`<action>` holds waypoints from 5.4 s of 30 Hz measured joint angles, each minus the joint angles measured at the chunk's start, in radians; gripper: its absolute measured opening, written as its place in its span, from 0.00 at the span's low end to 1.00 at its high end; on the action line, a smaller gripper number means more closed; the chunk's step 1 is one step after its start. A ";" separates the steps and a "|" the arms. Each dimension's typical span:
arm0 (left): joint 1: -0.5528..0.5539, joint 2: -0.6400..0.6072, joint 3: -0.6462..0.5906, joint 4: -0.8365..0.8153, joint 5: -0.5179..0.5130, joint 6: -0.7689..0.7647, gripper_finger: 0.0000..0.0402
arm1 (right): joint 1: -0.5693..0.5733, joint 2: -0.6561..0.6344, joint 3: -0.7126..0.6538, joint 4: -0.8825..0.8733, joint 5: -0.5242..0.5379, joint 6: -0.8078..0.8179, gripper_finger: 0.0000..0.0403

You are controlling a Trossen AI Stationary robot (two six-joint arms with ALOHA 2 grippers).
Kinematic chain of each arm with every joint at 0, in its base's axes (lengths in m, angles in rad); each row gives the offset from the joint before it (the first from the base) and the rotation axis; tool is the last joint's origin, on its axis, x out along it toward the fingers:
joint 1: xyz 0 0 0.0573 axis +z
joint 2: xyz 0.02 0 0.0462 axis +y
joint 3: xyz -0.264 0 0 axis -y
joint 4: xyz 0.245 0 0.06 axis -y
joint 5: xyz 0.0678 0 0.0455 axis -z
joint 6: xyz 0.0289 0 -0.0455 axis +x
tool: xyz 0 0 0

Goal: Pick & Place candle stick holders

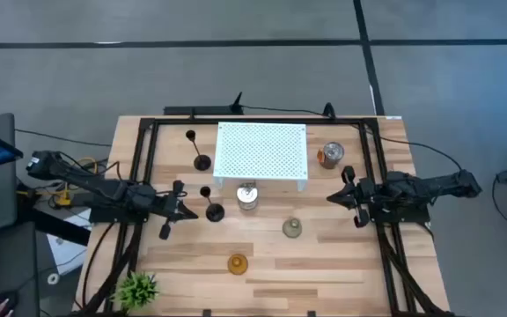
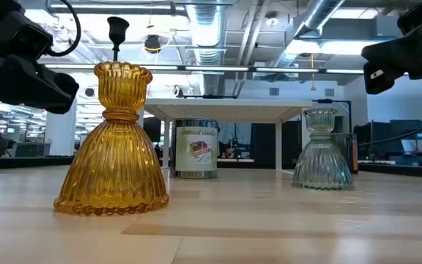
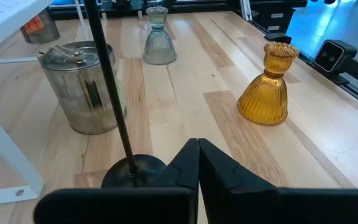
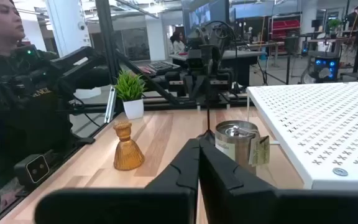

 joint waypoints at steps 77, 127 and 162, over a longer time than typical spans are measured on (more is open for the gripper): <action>0.000 0.000 0.000 0.000 0.000 0.000 0.01 | 0.000 0.000 0.000 0.000 0.000 0.000 0.00; 0.000 0.000 0.000 0.067 -0.003 0.011 0.01 | 0.000 0.000 0.000 0.000 0.000 0.000 0.00; 0.078 0.185 0.000 0.201 -0.364 -0.089 0.01 | 0.000 0.000 0.000 0.000 0.000 -0.029 0.00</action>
